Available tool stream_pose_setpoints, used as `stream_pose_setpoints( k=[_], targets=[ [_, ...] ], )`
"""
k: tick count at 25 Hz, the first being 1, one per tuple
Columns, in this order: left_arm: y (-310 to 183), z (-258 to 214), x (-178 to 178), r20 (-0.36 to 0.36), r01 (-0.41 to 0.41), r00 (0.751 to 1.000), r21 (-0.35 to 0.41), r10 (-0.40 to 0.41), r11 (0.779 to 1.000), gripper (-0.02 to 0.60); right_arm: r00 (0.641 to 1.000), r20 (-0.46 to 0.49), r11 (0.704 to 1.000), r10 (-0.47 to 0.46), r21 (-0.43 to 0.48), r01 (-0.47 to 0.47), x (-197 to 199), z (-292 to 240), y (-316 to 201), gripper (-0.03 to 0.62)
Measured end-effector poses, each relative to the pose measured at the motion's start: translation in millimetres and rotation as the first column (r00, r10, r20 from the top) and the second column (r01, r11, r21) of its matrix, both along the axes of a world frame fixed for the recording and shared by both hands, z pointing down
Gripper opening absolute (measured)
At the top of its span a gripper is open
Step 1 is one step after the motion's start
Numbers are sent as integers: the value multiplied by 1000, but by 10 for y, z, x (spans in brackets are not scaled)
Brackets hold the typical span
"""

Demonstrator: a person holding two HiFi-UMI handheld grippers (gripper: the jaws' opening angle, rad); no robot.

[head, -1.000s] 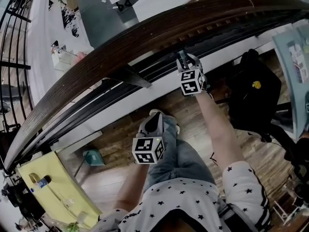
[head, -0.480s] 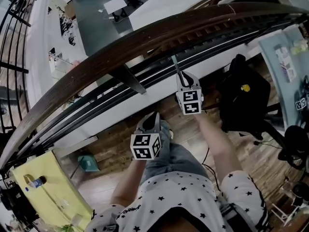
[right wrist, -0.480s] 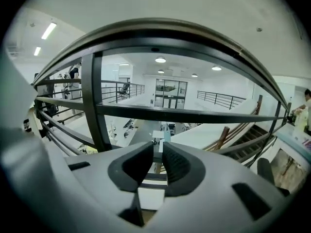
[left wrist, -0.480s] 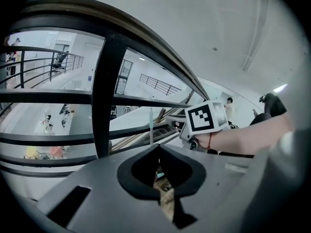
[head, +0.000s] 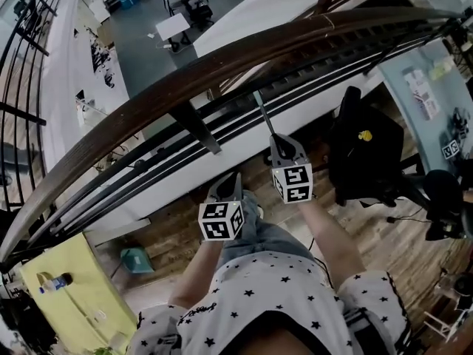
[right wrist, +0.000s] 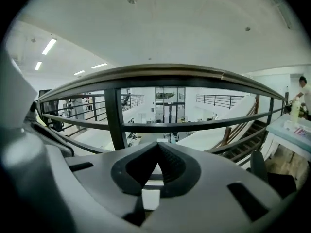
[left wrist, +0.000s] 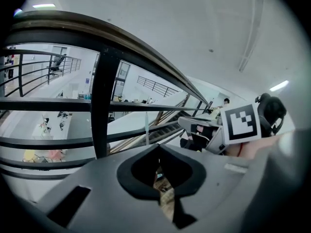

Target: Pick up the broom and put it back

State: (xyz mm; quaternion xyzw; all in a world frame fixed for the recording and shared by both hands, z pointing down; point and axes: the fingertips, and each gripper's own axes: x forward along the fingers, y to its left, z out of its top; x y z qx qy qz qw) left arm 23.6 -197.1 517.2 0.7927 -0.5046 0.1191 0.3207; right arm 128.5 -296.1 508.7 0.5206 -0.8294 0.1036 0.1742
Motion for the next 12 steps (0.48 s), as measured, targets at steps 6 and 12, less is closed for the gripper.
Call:
stream_pose_setpoints(
  k=[6,12],
  targets=[
    [86,-153,107,5,-38,999,25,38,999,11,997,72,1000,17,-8,-17,113,-300,370,-6],
    [124,-320,205,7,-68,998,56,68,996,11,996,85,1000,17,-10,-17,196,-460,633,-6]
  ],
)
